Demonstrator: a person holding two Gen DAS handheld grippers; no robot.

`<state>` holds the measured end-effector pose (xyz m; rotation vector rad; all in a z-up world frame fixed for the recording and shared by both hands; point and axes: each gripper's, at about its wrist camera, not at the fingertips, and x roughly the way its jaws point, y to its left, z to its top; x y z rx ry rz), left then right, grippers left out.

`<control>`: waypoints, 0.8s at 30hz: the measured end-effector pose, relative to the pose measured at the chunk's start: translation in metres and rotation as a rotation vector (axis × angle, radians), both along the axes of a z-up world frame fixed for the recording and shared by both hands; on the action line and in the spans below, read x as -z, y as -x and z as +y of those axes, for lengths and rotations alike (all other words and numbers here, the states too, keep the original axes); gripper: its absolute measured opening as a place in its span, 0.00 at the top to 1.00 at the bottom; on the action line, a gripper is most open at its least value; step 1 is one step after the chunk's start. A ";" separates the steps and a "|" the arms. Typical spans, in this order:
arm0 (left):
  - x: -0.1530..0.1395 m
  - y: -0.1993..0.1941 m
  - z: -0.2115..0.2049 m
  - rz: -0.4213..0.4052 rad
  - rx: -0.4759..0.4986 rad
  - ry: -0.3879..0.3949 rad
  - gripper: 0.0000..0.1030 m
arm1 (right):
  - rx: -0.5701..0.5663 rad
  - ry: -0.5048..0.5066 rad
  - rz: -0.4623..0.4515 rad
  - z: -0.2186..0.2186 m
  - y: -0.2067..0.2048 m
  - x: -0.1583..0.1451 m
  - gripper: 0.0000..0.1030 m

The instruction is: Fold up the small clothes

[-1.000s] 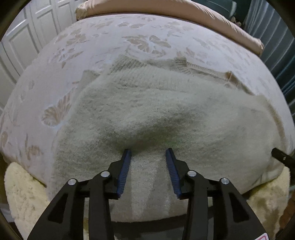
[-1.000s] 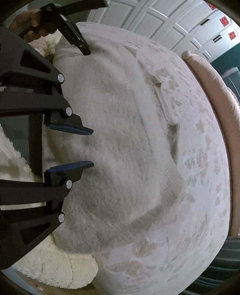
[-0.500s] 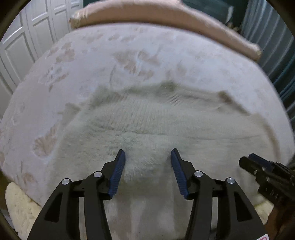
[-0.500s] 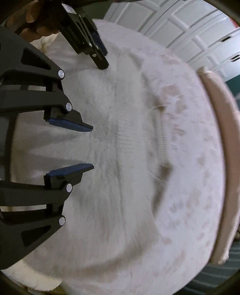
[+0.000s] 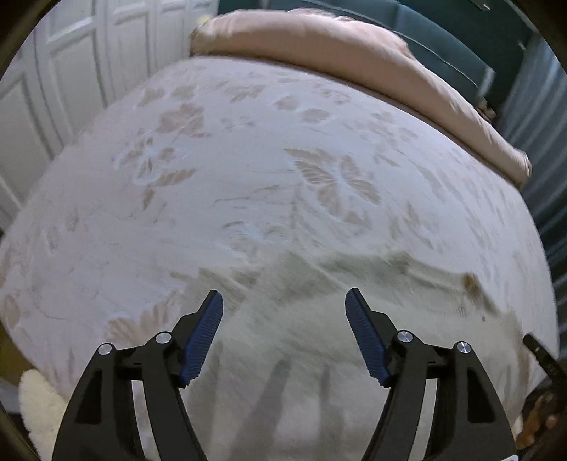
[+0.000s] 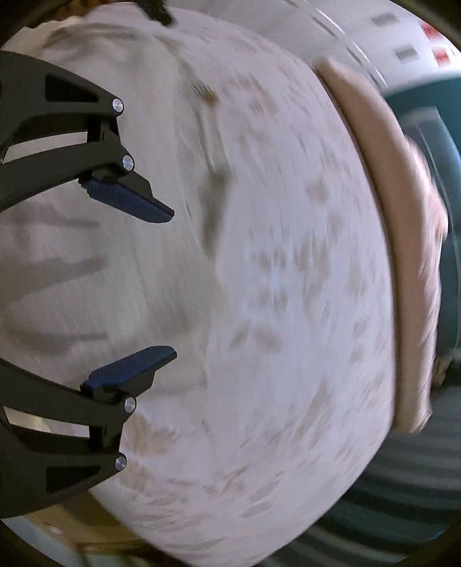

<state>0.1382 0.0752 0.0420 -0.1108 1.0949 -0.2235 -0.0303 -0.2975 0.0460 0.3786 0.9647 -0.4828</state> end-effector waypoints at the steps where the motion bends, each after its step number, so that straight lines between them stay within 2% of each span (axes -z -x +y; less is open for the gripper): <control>1: 0.008 -0.009 0.003 0.034 -0.017 0.008 0.32 | 0.022 -0.016 0.013 -0.012 -0.002 0.007 0.32; 5: 0.037 -0.025 0.006 0.138 -0.021 0.065 0.33 | 0.040 -0.060 0.082 -0.033 -0.017 0.041 0.32; 6: 0.041 -0.025 0.004 0.138 -0.017 0.076 0.39 | 0.032 -0.068 0.082 -0.033 -0.018 0.044 0.39; 7: 0.040 -0.023 0.001 0.126 -0.008 0.077 0.64 | 0.008 -0.087 0.062 -0.031 -0.020 0.046 0.66; 8: 0.038 -0.023 -0.001 0.111 0.024 0.088 0.81 | -0.018 -0.107 0.048 -0.028 -0.021 0.044 0.82; 9: 0.033 -0.024 -0.005 0.100 0.049 0.095 0.91 | -0.037 -0.111 0.034 -0.024 -0.024 0.037 0.93; 10: 0.024 -0.025 -0.005 0.075 0.049 0.108 0.93 | -0.038 -0.093 0.005 -0.020 -0.024 0.026 0.93; 14: -0.020 -0.028 -0.001 -0.040 0.048 0.164 0.94 | -0.047 -0.072 -0.231 -0.019 -0.013 -0.045 0.93; 16: -0.035 -0.035 0.001 -0.079 0.027 0.176 0.94 | -0.023 -0.056 -0.282 -0.023 -0.010 -0.058 0.93; 17: -0.035 -0.038 0.001 -0.089 0.018 0.162 0.94 | -0.008 -0.045 -0.281 -0.026 -0.011 -0.057 0.93; 19: -0.014 -0.050 -0.007 -0.068 0.030 0.073 0.94 | -0.001 -0.020 -0.200 -0.032 -0.023 -0.033 0.93; 20: 0.001 -0.055 -0.011 -0.040 0.037 0.043 0.93 | -0.002 -0.035 -0.125 -0.036 -0.034 -0.006 0.93; 21: 0.028 -0.060 -0.016 0.030 0.045 0.002 0.93 | -0.001 -0.076 -0.013 -0.041 -0.046 0.030 0.93; 22: 0.048 -0.063 -0.018 0.077 0.032 -0.020 0.93 | 0.005 -0.098 0.067 -0.044 -0.052 0.054 0.92; 23: 0.059 -0.064 -0.017 0.083 0.021 -0.027 0.91 | 0.017 -0.100 0.066 -0.045 -0.051 0.063 0.92; 24: 0.058 -0.062 -0.018 0.052 0.022 -0.048 0.89 | 0.024 -0.093 0.040 -0.044 -0.048 0.055 0.89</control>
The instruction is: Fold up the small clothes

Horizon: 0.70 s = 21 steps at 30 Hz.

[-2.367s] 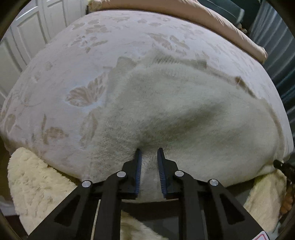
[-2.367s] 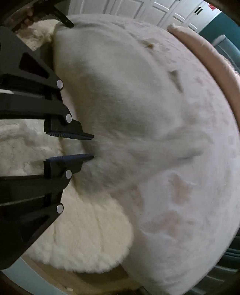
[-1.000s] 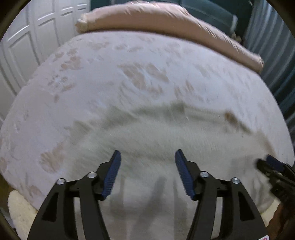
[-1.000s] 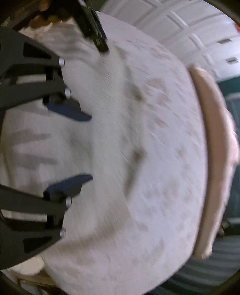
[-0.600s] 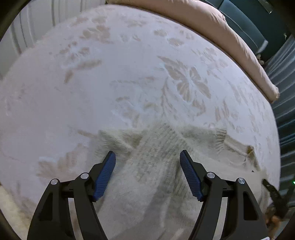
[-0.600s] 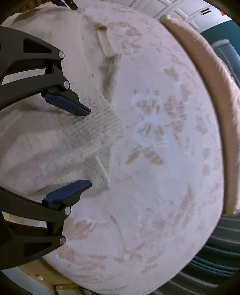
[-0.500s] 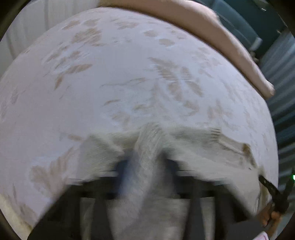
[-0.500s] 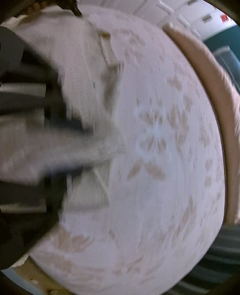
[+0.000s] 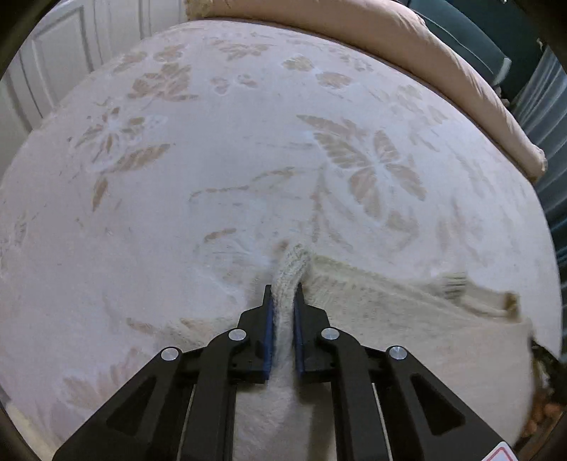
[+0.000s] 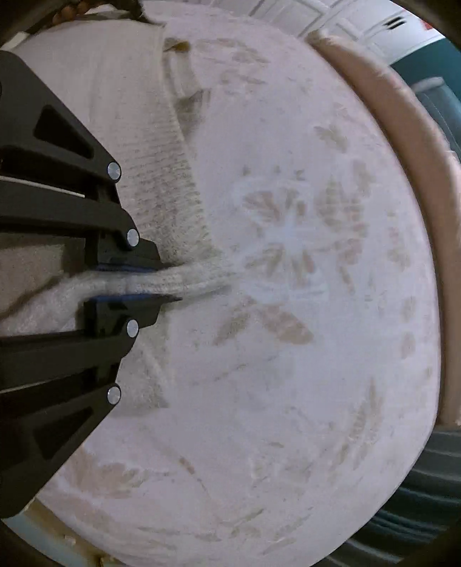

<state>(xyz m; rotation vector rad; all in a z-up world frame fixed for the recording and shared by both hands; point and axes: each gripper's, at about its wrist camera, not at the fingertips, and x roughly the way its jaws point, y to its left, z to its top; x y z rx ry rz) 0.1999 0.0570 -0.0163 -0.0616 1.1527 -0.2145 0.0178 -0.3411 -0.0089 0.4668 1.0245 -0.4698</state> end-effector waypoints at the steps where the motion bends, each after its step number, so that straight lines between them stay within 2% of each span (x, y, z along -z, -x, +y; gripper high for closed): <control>1: -0.006 0.001 -0.001 -0.016 0.006 -0.012 0.89 | 0.009 0.001 -0.013 0.001 0.002 -0.008 0.87; 4: -0.040 0.010 0.000 -0.093 0.000 -0.020 0.84 | 0.029 0.084 -0.105 0.016 0.020 -0.052 0.85; 5: -0.051 0.015 0.000 -0.124 -0.008 -0.033 0.85 | 0.014 0.113 -0.119 0.023 0.024 -0.062 0.85; 6: -0.070 0.027 -0.001 -0.174 0.007 -0.035 0.92 | -0.031 0.128 -0.144 0.039 0.028 -0.074 0.85; 9: -0.103 0.071 -0.020 -0.248 0.128 -0.014 0.92 | -0.162 0.049 -0.162 0.089 0.034 -0.081 0.85; 12: -0.094 0.118 -0.051 -0.174 0.280 0.009 0.87 | -0.320 -0.059 -0.108 0.158 0.040 -0.058 0.85; 15: -0.057 0.151 -0.067 -0.062 0.352 -0.031 0.87 | -0.415 -0.051 -0.004 0.203 0.048 -0.023 0.85; 17: -0.033 0.163 -0.068 0.003 0.367 -0.085 0.87 | -0.412 -0.060 0.015 0.206 0.060 -0.013 0.85; 19: -0.031 0.173 -0.059 -0.010 0.363 -0.097 0.84 | -0.383 -0.064 0.012 0.193 0.074 -0.023 0.85; 21: -0.034 0.176 -0.046 -0.004 0.342 -0.114 0.83 | -0.292 -0.033 0.012 0.165 0.096 -0.041 0.85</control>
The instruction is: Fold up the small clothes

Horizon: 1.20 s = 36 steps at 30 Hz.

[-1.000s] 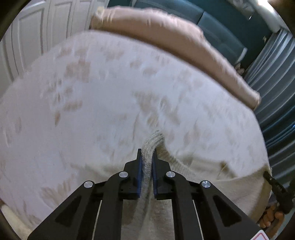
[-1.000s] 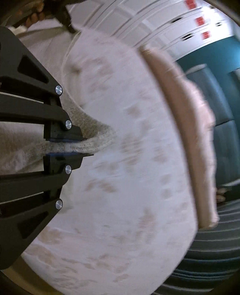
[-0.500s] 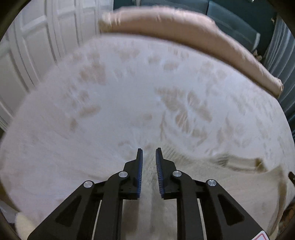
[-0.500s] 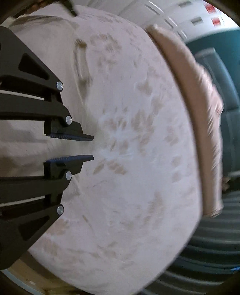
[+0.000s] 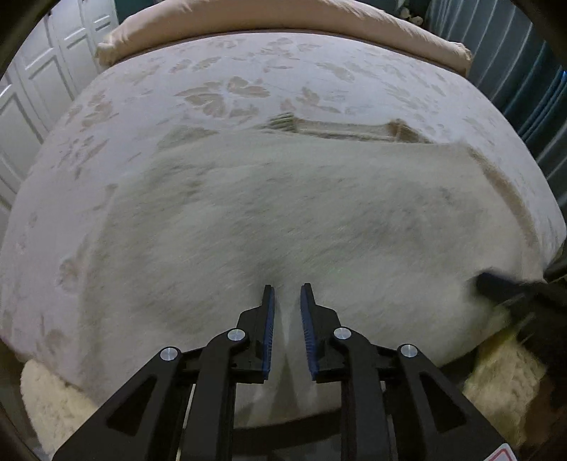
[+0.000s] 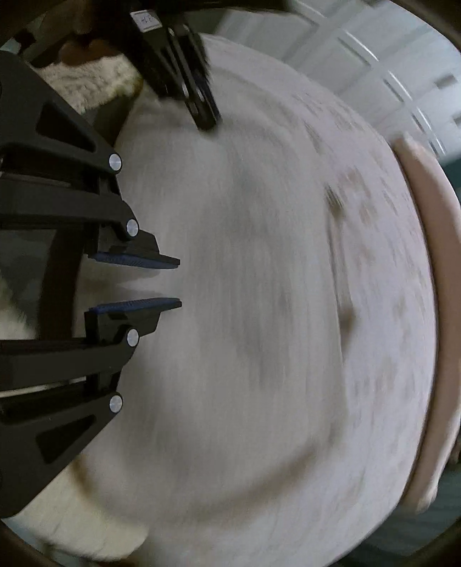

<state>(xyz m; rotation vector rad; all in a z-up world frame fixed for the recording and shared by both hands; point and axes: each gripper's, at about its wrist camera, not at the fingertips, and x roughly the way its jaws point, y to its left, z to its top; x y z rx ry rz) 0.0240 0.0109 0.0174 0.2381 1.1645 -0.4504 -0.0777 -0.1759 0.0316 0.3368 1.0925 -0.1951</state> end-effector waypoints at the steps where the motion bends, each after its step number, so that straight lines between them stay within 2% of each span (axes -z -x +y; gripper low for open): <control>1: 0.001 0.002 0.005 0.013 -0.017 0.000 0.82 | 0.033 0.003 -0.003 -0.014 0.009 -0.005 0.83; 3: 0.007 0.000 0.016 0.056 -0.053 0.009 0.82 | 0.114 0.038 0.037 -0.040 0.028 -0.002 0.80; 5: 0.011 0.003 0.023 0.069 -0.074 0.018 0.82 | 0.184 0.084 0.124 -0.061 0.045 0.021 0.80; 6: 0.011 0.005 0.023 0.058 -0.076 0.013 0.82 | 0.201 0.088 0.187 -0.070 0.050 0.040 0.80; 7: 0.011 0.009 0.021 0.045 -0.071 -0.004 0.82 | 0.203 0.046 0.207 -0.074 0.052 0.051 0.80; 8: 0.011 0.013 0.018 0.034 -0.065 -0.021 0.82 | 0.219 0.021 0.209 -0.076 0.054 0.053 0.80; 11: 0.008 0.018 0.009 0.006 -0.046 -0.069 0.81 | 0.228 0.082 0.162 -0.068 0.050 0.028 0.79; 14: 0.007 0.021 0.011 0.022 -0.052 -0.056 0.76 | 0.172 0.086 0.064 -0.046 0.041 -0.001 0.78; 16: 0.009 0.021 0.012 0.022 -0.057 -0.056 0.76 | 0.110 0.060 0.039 -0.027 0.030 -0.005 0.74; 18: 0.009 0.022 0.012 0.012 -0.058 -0.057 0.76 | 0.049 0.067 0.073 -0.010 0.018 0.014 0.71; 20: 0.009 0.023 0.012 0.011 -0.060 -0.060 0.76 | 0.026 0.124 0.122 -0.001 0.011 0.032 0.69; 21: 0.008 0.023 0.014 0.016 -0.065 -0.053 0.76 | 0.020 0.167 0.122 0.005 0.008 0.031 0.69; 23: 0.005 0.025 0.018 0.027 -0.074 -0.036 0.73 | 0.018 0.189 0.108 0.011 0.010 0.017 0.69; 25: 0.004 0.026 0.026 0.040 -0.094 -0.018 0.67 | 0.004 0.128 0.059 0.014 0.011 0.003 0.69; 29: 0.002 0.027 0.034 0.050 -0.116 0.000 0.67 | -0.047 0.036 -0.003 0.031 -0.005 -0.017 0.69; 32: 0.001 0.028 0.039 0.048 -0.120 -0.004 0.66 | -0.101 0.019 0.010 0.050 -0.030 -0.008 0.69; 34: 0.006 0.026 0.041 0.053 -0.130 -0.012 0.66 | -0.143 -0.001 0.067 0.061 -0.045 0.015 0.68; 36: 0.012 0.025 0.042 0.053 -0.134 -0.015 0.66 | -0.160 0.041 0.086 0.068 -0.055 0.030 0.66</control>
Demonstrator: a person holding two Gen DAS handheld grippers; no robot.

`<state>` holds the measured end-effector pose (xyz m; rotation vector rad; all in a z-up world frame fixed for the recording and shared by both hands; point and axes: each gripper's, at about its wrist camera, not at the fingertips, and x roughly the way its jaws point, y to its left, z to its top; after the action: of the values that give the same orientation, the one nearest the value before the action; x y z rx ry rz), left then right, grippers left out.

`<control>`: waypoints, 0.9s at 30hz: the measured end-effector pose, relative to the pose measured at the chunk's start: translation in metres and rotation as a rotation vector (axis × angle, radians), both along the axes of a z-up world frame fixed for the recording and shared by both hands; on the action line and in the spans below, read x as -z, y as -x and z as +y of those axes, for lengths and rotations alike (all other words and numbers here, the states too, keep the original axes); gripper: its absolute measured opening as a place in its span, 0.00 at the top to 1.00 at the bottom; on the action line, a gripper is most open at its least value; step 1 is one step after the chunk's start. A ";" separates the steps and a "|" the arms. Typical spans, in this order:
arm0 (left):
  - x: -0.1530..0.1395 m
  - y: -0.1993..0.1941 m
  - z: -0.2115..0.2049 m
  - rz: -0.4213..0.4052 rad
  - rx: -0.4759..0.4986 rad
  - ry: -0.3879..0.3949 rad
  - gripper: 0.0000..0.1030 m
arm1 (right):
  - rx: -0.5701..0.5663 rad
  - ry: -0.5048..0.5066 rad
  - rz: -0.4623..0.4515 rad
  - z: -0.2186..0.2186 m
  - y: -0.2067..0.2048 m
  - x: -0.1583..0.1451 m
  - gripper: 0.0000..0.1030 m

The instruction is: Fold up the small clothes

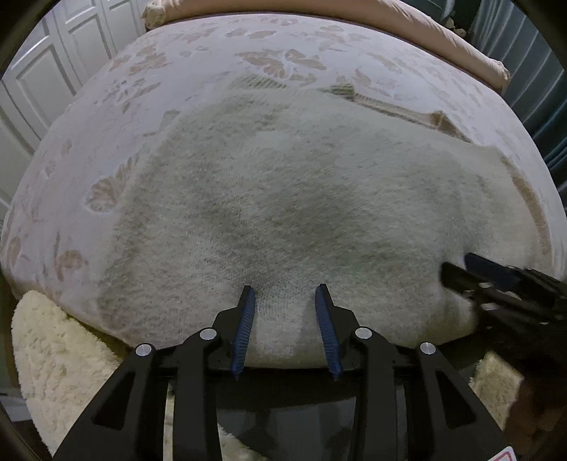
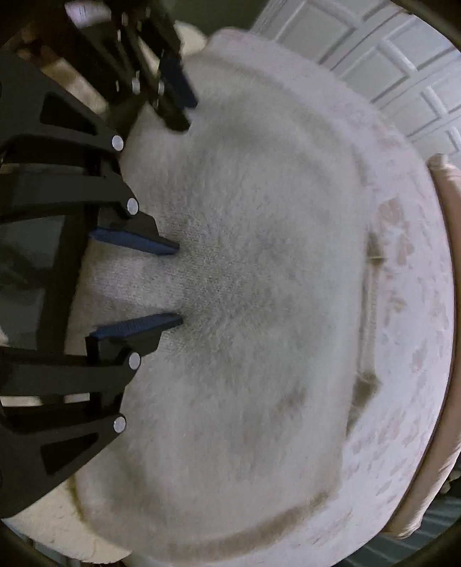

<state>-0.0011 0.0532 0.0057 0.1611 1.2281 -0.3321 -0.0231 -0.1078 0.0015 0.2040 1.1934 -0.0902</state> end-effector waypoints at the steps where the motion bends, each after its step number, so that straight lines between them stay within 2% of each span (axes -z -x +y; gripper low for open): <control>1: 0.001 0.000 -0.001 -0.003 0.002 -0.003 0.65 | -0.008 0.023 0.002 0.003 -0.002 -0.002 0.65; 3: -0.001 0.001 -0.001 -0.006 0.002 0.000 0.65 | -0.010 0.028 -0.013 0.006 -0.006 -0.016 0.64; 7: -0.009 -0.001 0.011 0.016 -0.031 0.059 0.64 | -0.026 -0.067 -0.063 0.013 -0.016 -0.035 0.65; 12: -0.018 -0.005 0.039 0.031 -0.100 0.082 0.59 | -0.077 -0.040 0.011 0.039 -0.036 0.002 0.60; 14: -0.026 -0.007 0.058 0.025 -0.148 0.099 0.58 | -0.082 -0.004 0.009 0.045 -0.040 -0.001 0.60; 16: -0.033 -0.009 0.076 0.004 -0.199 0.108 0.50 | -0.065 0.003 -0.018 0.043 -0.041 -0.015 0.61; 17: -0.035 -0.010 0.083 -0.006 -0.223 0.107 0.41 | -0.052 -0.001 -0.029 0.041 -0.040 -0.022 0.61; 18: -0.037 -0.013 0.094 -0.018 -0.257 0.105 0.37 | -0.032 -0.012 -0.046 0.036 -0.040 -0.029 0.61; 22: -0.025 -0.030 0.116 0.012 -0.328 0.083 0.37 | 0.008 0.000 -0.045 0.023 -0.050 -0.030 0.61; 24: -0.021 -0.036 0.119 0.022 -0.339 0.091 0.37 | 0.028 0.015 -0.021 0.018 -0.053 -0.019 0.61; 27: -0.017 -0.040 0.116 0.013 -0.331 0.064 0.37 | 0.039 0.010 -0.009 0.017 -0.056 -0.013 0.61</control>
<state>0.0389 0.1689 0.0230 -0.0996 1.2316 -0.0835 0.0328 -0.0904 0.0150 0.2190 1.1801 -0.1296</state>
